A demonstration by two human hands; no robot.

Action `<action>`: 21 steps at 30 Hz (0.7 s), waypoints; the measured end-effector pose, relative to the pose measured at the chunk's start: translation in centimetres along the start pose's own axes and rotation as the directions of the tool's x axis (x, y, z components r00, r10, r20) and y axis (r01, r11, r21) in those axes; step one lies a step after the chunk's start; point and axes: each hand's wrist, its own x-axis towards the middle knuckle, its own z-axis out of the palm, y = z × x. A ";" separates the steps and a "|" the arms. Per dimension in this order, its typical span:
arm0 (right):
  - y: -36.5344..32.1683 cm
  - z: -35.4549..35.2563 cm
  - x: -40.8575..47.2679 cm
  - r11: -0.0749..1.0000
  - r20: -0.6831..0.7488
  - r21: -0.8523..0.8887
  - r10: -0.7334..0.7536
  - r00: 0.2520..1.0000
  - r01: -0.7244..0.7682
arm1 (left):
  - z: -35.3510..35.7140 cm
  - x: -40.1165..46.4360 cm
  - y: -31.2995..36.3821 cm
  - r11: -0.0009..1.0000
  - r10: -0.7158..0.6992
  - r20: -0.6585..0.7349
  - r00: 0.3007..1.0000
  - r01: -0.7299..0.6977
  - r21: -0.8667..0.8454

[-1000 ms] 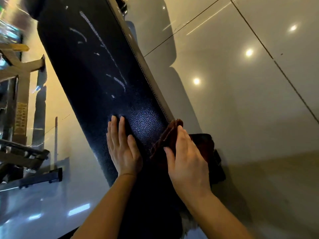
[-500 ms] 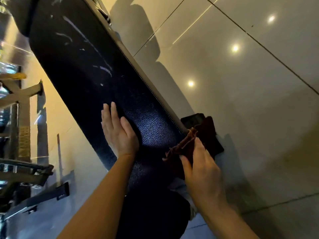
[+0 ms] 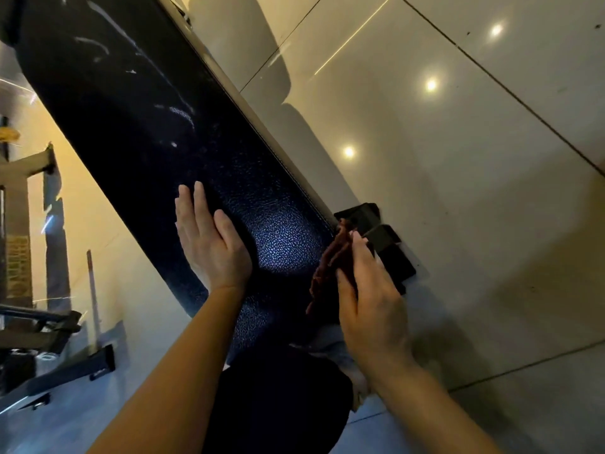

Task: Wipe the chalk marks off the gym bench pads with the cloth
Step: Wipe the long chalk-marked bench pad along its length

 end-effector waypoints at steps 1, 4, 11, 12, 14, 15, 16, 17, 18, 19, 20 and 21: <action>-0.3 -0.1 1.0 0.999 0.045 -0.032 -0.001 0.999 0.003 | 0.0 0.0 0.0 1.000 -0.001 0.000 1.000 0.001 0.001; -1.2 -0.3 2.9 0.996 0.126 -0.091 0.012 0.992 0.000 | 0.0 -0.1 0.1 1.000 -0.001 -0.001 1.000 0.001 0.008; -4.8 0.8 8.5 0.986 0.315 -0.157 -0.009 0.949 0.061 | 0.1 0.1 -0.1 1.000 -0.013 0.008 1.000 0.013 0.018; -4.6 0.6 8.3 0.983 0.334 -0.173 -0.004 0.943 0.065 | 0.1 0.1 -0.2 1.000 -0.007 0.010 1.000 0.007 0.022; -3.5 -0.4 6.4 0.970 0.329 -0.239 0.027 0.944 0.055 | 0.1 0.1 -0.2 1.000 -0.004 0.011 1.000 0.004 0.021; -2.7 -0.9 5.0 0.963 0.288 -0.267 0.036 0.957 0.044 | 0.0 0.1 -0.1 1.000 -0.009 0.016 1.000 0.009 0.020; -2.0 -1.3 3.5 0.963 0.243 -0.267 0.043 0.969 0.025 | 0.0 0.1 -0.1 1.000 -0.018 0.021 1.000 0.018 0.019; -1.4 -1.6 2.4 0.965 0.197 -0.261 0.034 0.980 0.019 | -0.1 0.1 0.0 1.000 -0.024 0.022 0.999 0.024 0.017; -0.8 -1.7 1.7 0.964 0.155 -0.264 0.008 0.988 0.034 | -0.1 0.2 0.1 1.000 -0.027 0.024 0.999 0.026 0.015; -0.3 -1.5 1.6 0.965 0.134 -0.259 -0.006 0.991 0.041 | -0.1 0.2 0.2 0.999 -0.029 0.025 0.999 0.029 0.015; -0.2 -1.3 1.8 0.968 0.125 -0.249 -0.005 0.992 0.037 | -0.1 0.2 0.3 0.999 -0.031 0.022 0.999 0.030 0.021; -0.3 -1.0 2.0 0.972 0.123 -0.233 0.005 0.992 0.024 | -0.2 0.1 0.3 0.999 -0.029 0.023 0.999 0.029 0.027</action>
